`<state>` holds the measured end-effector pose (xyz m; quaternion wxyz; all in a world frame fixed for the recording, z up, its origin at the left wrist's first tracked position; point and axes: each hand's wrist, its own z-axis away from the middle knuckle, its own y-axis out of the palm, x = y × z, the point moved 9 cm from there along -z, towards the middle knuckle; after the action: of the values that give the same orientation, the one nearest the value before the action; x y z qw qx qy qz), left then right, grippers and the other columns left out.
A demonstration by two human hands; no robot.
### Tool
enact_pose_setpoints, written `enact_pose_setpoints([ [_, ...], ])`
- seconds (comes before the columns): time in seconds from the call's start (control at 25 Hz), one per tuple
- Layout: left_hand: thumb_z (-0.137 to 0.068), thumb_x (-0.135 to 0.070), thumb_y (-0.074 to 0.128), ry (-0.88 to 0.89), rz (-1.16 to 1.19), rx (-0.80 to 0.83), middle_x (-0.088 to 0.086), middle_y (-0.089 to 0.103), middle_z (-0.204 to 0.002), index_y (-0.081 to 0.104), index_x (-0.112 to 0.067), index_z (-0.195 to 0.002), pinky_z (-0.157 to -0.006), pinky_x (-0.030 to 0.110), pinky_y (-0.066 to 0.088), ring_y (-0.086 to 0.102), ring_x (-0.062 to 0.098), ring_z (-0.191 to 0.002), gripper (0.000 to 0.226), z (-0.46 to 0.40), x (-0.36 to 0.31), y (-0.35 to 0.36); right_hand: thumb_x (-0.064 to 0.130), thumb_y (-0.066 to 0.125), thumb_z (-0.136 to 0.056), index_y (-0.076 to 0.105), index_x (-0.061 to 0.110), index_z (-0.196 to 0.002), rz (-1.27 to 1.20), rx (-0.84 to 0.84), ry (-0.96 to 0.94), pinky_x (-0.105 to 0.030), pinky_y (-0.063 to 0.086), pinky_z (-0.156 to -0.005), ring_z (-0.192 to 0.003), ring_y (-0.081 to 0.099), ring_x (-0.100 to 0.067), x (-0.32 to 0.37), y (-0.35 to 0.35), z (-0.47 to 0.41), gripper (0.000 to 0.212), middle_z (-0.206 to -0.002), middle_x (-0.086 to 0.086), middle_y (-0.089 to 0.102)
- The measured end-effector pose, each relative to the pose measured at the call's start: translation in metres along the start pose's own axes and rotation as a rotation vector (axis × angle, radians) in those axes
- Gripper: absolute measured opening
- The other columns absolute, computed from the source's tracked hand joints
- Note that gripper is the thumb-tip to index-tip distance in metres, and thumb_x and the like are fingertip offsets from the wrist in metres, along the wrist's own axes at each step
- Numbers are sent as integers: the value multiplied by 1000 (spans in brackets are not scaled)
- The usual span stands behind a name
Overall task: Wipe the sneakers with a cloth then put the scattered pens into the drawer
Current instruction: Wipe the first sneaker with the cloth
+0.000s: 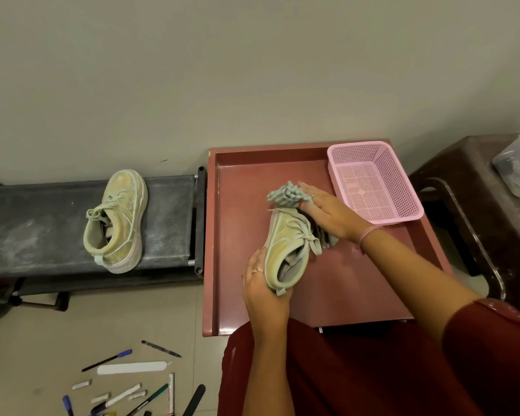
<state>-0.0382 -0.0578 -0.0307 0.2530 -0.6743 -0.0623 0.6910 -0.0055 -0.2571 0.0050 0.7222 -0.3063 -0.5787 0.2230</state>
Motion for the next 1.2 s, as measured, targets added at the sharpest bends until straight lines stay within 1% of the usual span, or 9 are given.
enact_pose_setpoints([
  [0.16,-66,-9,83,-13,-7,-2,-1,57,-130,57,-13,-131,-99,38,48,53,16,-119,69,0,3,0,26,39,-95,68,17,-110,-153,19,86,-16,12,-109,-138,16,4,1,22,-4,34,-150,11,29],
  [0.28,-63,-6,84,-30,4,-10,0,58,-129,56,-12,-131,-100,36,48,54,18,-119,73,-1,4,-2,27,39,-96,69,34,-99,-237,-5,111,-23,28,-107,-128,39,0,-11,15,-7,31,-136,10,50],
  [0.36,-63,-7,84,-33,23,-16,0,59,-127,58,-12,-129,-99,37,49,56,18,-117,71,0,4,-3,27,36,-96,61,24,-81,-322,-182,281,-32,41,-83,-88,55,-2,-29,-3,-2,29,-96,4,62],
  [0.48,-61,-6,85,-67,64,-50,-2,65,-115,63,-16,-118,-91,36,52,61,15,-105,62,0,6,-8,18,36,-93,39,24,-62,-364,-142,337,-16,33,-57,-53,44,2,-32,32,15,31,-60,15,48],
  [0.68,-63,-9,84,-196,134,-20,-7,64,-98,65,-21,-111,-79,23,52,59,4,-88,54,2,12,-9,47,39,-84,46,39,-73,-507,-242,372,-22,39,-69,-77,43,-2,-44,48,24,15,-80,17,49],
  [0.76,-64,-11,85,-233,149,5,-8,62,-92,63,-23,-106,-67,9,46,57,-1,-81,49,4,14,-9,45,33,-89,54,31,-120,-329,-239,289,-31,31,-105,-119,37,-8,-40,45,9,39,-123,12,45],
  [0.84,-64,-14,85,-247,151,17,-7,61,-90,61,-29,-97,-59,4,42,56,0,-78,43,4,16,-8,34,31,-97,35,25,-143,-278,-281,173,-25,14,-113,-136,18,-3,-29,50,10,47,-140,17,31],
  [1.04,-64,-21,85,-280,108,-7,-3,63,-92,65,-18,-107,-56,5,39,56,7,-76,48,3,22,-4,26,46,-92,57,32,-64,-583,-261,400,-18,43,-69,-73,52,-6,-21,87,85,31,-67,14,57],
  [1.2,-62,-24,88,-276,108,-2,-1,65,-94,66,-12,-111,-64,15,45,62,15,-85,55,5,27,0,37,38,-87,54,24,-72,-711,-295,350,-34,45,-70,-72,51,-14,-5,107,100,26,-73,1,56],
])
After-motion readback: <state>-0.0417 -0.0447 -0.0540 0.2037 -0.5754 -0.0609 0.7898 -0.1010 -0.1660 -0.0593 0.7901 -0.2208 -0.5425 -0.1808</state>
